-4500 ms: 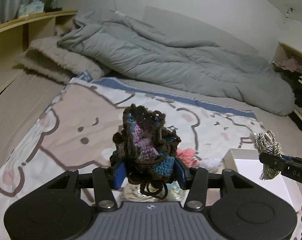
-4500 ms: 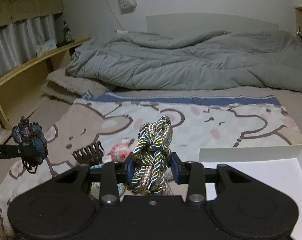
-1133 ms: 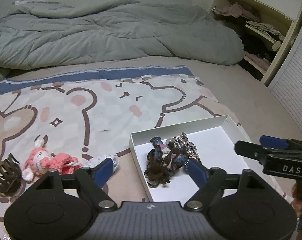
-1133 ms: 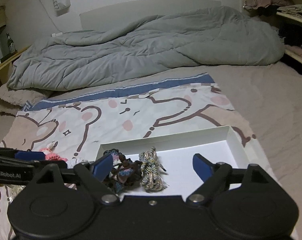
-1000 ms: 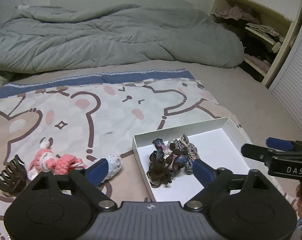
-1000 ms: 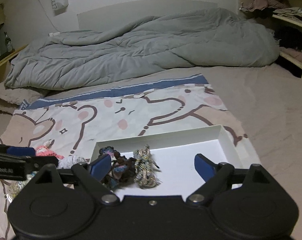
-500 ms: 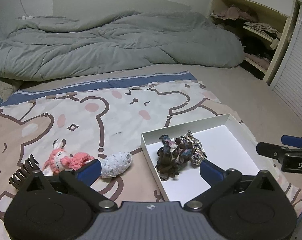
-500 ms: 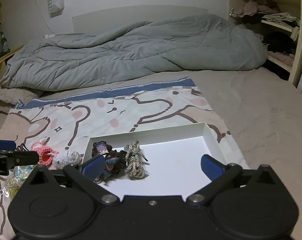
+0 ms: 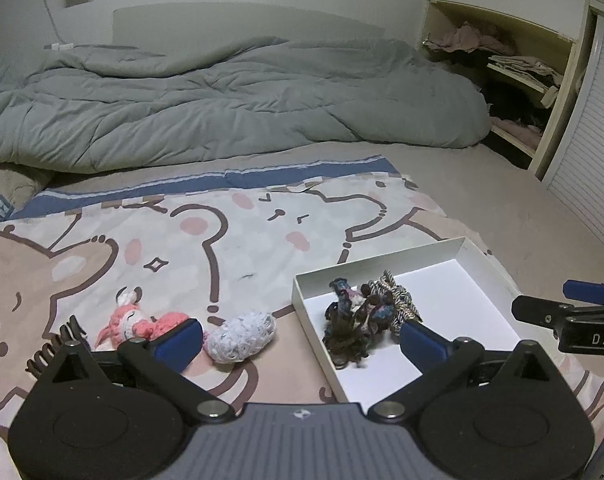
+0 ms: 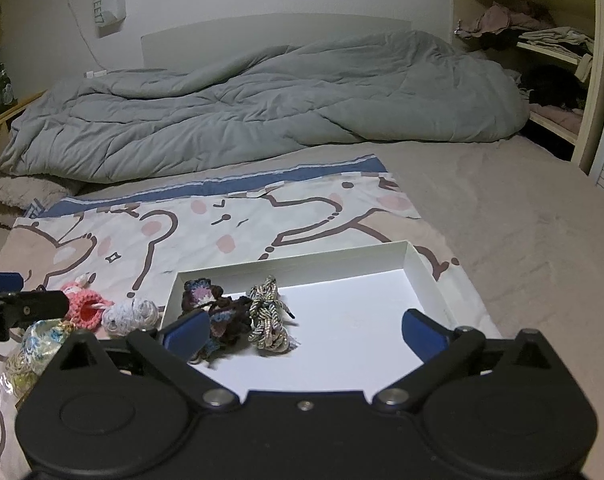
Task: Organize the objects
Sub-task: 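Grasp the bag of beaded cord with left tool while right tool grasps gold packet, then carry beaded cord bag with left tool and gold packet with right tool into box, then open both tools to release the bag and packet in the box, then move both tools away from the box toward the remaining items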
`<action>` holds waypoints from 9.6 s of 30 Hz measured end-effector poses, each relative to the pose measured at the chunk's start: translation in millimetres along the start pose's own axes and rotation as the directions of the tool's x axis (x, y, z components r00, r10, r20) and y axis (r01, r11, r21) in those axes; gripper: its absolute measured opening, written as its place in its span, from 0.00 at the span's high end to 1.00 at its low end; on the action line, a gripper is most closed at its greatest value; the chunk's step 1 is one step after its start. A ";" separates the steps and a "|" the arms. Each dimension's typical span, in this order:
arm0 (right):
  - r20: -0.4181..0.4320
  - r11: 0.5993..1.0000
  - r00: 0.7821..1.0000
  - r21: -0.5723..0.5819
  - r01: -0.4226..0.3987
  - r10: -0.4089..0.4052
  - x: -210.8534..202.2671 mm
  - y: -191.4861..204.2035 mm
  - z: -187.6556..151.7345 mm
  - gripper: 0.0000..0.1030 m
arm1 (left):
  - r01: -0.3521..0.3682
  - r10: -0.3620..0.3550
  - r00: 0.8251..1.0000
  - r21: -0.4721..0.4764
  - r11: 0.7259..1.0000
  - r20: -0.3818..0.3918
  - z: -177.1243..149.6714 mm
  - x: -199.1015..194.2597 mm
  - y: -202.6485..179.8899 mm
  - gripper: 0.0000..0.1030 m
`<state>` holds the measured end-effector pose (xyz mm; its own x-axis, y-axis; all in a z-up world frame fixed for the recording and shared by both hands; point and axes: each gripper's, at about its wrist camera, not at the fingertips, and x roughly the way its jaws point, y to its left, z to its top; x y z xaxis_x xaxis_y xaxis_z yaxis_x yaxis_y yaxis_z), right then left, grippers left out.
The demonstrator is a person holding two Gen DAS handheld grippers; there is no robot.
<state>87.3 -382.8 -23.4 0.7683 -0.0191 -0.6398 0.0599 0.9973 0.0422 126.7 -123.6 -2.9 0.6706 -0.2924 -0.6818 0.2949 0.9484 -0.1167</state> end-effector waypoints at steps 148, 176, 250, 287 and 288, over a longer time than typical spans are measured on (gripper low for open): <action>-0.005 0.948 0.954 -0.113 -0.298 0.299 -1.9 93.0 23.5 0.49 | 0.067 -0.059 0.997 -0.139 0.988 0.056 1.6 -36.9 60.0 0.45; -0.151 0.982 0.971 -0.019 -0.188 0.183 21.9 0.6 -22.0 0.49 | 0.170 -0.222 0.967 -0.330 0.929 -0.128 -36.7 53.4 -38.1 0.45; -0.391 0.998 0.919 -0.022 -0.054 0.041 86.9 -12.7 -56.2 0.52 | 0.103 -0.119 0.967 -0.085 0.991 -0.224 -40.5 74.0 -43.3 0.43; -0.168 0.999 0.985 0.004 -0.049 0.049 -4.7 -15.5 -31.5 0.08 | 0.048 -0.050 0.987 -0.014 0.999 -0.150 -36.4 17.7 -33.7 0.00; -0.162 0.999 0.986 0.005 -0.048 0.048 -6.9 -15.8 -32.2 0.03 | 0.048 -0.049 0.987 -0.013 0.999 -0.150 -36.6 16.3 -32.9 0.00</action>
<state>60.6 -396.1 -44.3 0.6566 0.0409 -0.7531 0.0259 0.9967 0.0767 103.0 -155.1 -36.6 0.5455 -0.3170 -0.7759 0.3180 0.9348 -0.1584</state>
